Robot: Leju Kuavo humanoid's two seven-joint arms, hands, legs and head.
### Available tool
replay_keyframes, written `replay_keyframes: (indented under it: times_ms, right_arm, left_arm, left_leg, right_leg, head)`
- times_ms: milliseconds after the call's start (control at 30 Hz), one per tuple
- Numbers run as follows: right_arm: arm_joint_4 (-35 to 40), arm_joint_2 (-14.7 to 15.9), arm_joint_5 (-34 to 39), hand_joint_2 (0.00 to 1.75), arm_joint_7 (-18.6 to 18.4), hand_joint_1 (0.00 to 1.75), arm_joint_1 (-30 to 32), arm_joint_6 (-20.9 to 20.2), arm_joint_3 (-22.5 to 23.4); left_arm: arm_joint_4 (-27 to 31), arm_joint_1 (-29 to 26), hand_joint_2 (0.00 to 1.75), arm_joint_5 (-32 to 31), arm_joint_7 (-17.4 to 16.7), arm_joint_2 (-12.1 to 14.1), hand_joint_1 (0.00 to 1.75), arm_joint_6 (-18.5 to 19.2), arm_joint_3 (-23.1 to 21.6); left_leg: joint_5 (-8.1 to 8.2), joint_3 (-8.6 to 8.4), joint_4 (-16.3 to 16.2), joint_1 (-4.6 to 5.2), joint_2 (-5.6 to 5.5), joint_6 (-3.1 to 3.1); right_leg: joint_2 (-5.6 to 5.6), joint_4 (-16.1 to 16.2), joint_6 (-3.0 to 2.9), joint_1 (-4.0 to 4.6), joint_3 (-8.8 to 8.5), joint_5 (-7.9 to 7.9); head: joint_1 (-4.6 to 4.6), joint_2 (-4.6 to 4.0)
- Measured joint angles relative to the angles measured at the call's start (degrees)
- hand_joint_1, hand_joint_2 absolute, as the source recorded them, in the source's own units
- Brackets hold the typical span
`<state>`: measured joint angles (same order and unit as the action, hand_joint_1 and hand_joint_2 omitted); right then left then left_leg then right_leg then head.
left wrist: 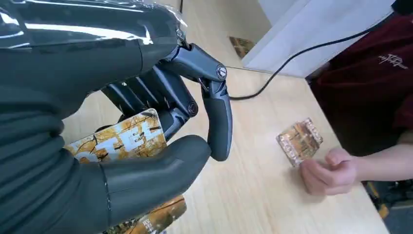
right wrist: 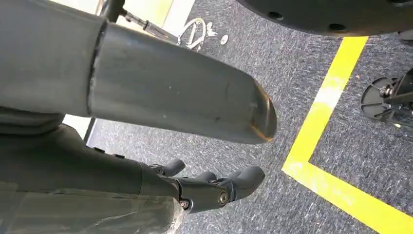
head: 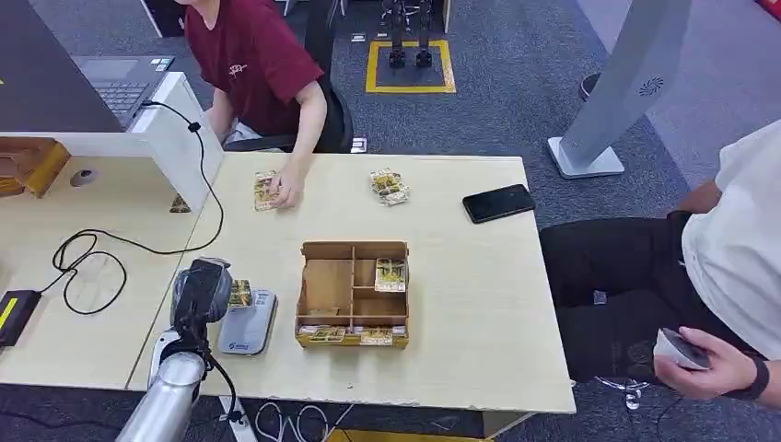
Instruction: Pass the card to the sensor for recognition and then transmit it.
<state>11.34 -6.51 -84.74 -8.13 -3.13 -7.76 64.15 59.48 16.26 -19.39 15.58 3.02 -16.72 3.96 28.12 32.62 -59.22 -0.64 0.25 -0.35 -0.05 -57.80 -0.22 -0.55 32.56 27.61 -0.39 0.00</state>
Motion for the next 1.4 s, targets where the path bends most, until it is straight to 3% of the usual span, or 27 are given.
replay_keyframes:
  times_ms: [200, 400, 567, 667, 800, 967, 1200, 1400]
  right_arm:
    - [0.02, 0.00, 0.00, 0.00, 0.02, 0.00, -0.01, 0.00, 0.00]
    - [0.00, 0.07, -0.35, 0.00, 0.22, 0.00, -0.01, -0.02, -0.06]
    - [0.00, 0.09, -1.29, 0.00, 0.20, 0.00, -0.06, -0.13, -0.79]
    - [0.00, 0.15, -2.21, 0.00, 0.17, 0.00, -0.16, -0.46, -1.71]
    - [0.00, 0.33, -2.60, 0.00, 0.17, 0.00, -0.39, -0.85, -2.95]
    - [0.00, 0.55, -3.34, 0.00, 0.15, 0.00, -0.60, -1.22, -4.24]
    - [0.00, 0.61, -3.39, 0.00, 0.00, 0.00, -0.61, -1.27, -5.09]
    - [0.00, 0.63, -3.43, 0.00, 0.00, 0.00, -0.62, -1.31, -5.62]
  left_arm:
    - [1.51, -0.06, 1.75, 0.35, 0.18, -0.09, 1.75, 0.02, 0.00]
    - [5.68, 0.20, 1.75, 6.86, 3.51, -0.26, 1.75, 1.29, -0.07]
    - [9.98, 1.70, 1.75, 8.03, 7.61, -0.50, 1.75, -1.12, -0.09]
    - [10.47, 3.70, 1.75, 2.86, 9.81, -0.50, 1.75, -7.09, -0.50]
    - [8.59, 7.83, 1.75, -10.49, 8.79, 0.72, 1.75, -15.29, -2.58]
    - [3.36, 12.02, 1.75, -20.88, 8.61, 2.10, 1.75, -21.38, -5.97]
    - [1.57, 12.99, 1.75, -27.00, 8.61, 2.27, 1.75, -21.66, -7.04]
    - [1.11, 12.98, 1.75, -28.39, 9.31, 2.25, 1.75, -21.68, -7.04]
  left_leg:
    - [0.00, 0.00, 0.00, 0.00, 0.00, 0.00]
    - [0.00, 0.00, 0.00, 0.00, 0.00, 0.00]
    - [0.00, 0.00, 0.00, 0.00, 0.00, 0.00]
    - [0.00, 0.00, -0.01, 0.00, 0.00, 0.00]
    - [-0.02, 0.00, -0.01, -0.01, -0.02, -0.02]
    - [-0.03, 0.00, -0.01, 0.00, -0.01, -0.03]
    - [-0.02, 0.01, -0.01, 0.00, 0.00, -0.03]
    - [-0.02, 0.01, -0.01, 0.00, -0.01, -0.03]
  right_leg:
    - [0.00, 0.00, 0.00, 0.00, 0.01, 0.00]
    - [0.00, 0.00, 0.00, 0.00, 0.02, 0.00]
    - [0.00, 0.00, 0.00, 0.00, 0.02, 0.00]
    - [0.00, 0.00, 0.00, 0.00, 0.02, 0.00]
    - [-0.01, -0.01, 0.00, 0.00, 0.01, -0.01]
    - [0.00, -0.01, 0.00, 0.00, 0.01, -0.01]
    - [0.02, -0.01, 0.00, 0.00, 0.02, -0.01]
    - [0.01, -0.01, 0.00, 0.00, 0.02, -0.01]
  head:
    - [0.00, 0.00]
    - [0.00, 0.00]
    - [0.00, 0.00]
    - [0.00, 0.00]
    - [-0.02, 0.00]
    - [-0.02, 0.00]
    - [0.00, 0.00]
    - [0.00, 0.00]
